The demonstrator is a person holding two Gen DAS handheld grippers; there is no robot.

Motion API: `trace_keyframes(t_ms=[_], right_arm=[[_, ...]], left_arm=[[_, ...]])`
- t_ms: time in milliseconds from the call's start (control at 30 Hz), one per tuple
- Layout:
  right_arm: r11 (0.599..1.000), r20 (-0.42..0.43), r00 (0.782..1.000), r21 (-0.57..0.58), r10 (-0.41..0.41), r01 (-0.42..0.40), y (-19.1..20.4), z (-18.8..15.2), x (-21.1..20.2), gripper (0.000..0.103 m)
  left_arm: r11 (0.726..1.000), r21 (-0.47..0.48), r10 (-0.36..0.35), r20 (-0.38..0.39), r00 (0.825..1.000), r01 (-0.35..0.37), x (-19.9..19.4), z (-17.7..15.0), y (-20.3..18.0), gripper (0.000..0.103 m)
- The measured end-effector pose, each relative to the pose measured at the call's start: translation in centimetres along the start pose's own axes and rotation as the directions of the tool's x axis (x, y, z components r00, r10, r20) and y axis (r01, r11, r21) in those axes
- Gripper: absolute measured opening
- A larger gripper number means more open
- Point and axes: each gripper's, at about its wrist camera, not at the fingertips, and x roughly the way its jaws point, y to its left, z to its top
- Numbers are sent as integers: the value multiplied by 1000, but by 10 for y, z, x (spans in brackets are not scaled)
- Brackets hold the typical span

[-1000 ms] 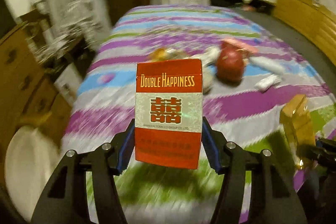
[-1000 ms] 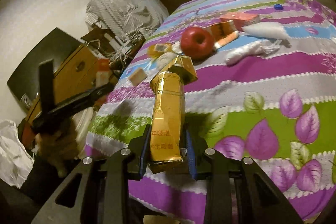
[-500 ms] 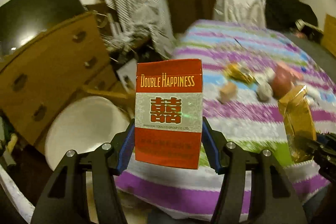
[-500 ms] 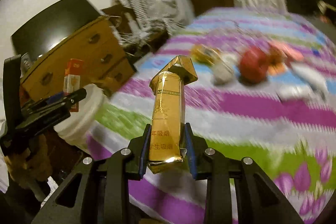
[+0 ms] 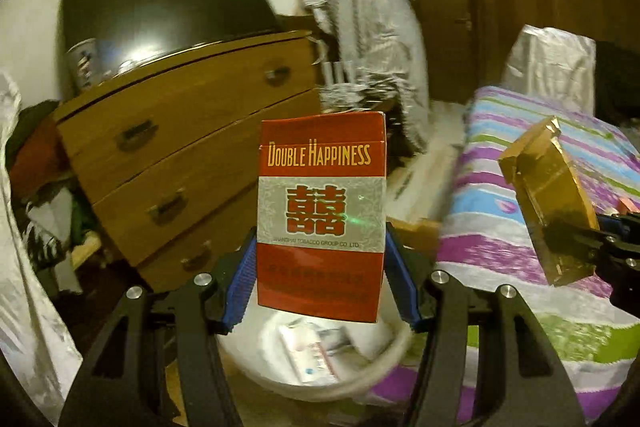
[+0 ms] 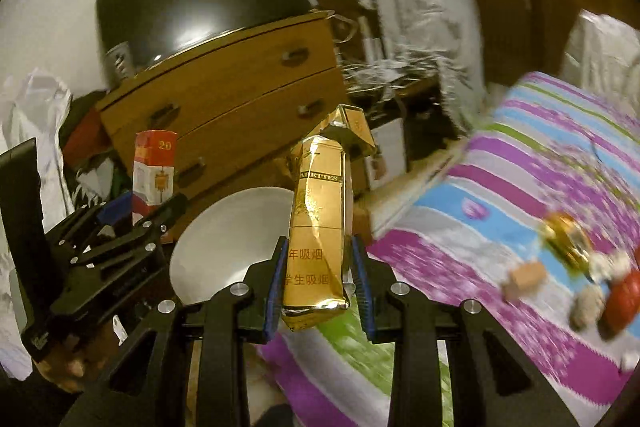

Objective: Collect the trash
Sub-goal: 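Carry the gold bag and red box in both tools over the white bucket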

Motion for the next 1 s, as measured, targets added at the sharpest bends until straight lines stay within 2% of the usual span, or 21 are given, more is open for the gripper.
trace_keyframes(t_ms=[200, 433, 1000], right_arm=[[997, -55, 998, -70, 38, -42, 51, 32, 50, 32], [992, -102, 994, -113, 44, -56, 82, 42, 90, 32], [990, -184, 982, -131, 28, -52, 86, 40, 137, 32]], left_arm=[[996, -30, 82, -31, 996, -83, 25, -4, 38, 56], [993, -36, 107, -79, 991, -110, 46, -15, 59, 56], [994, -29, 98, -154, 983, -103, 86, -24, 68, 57]])
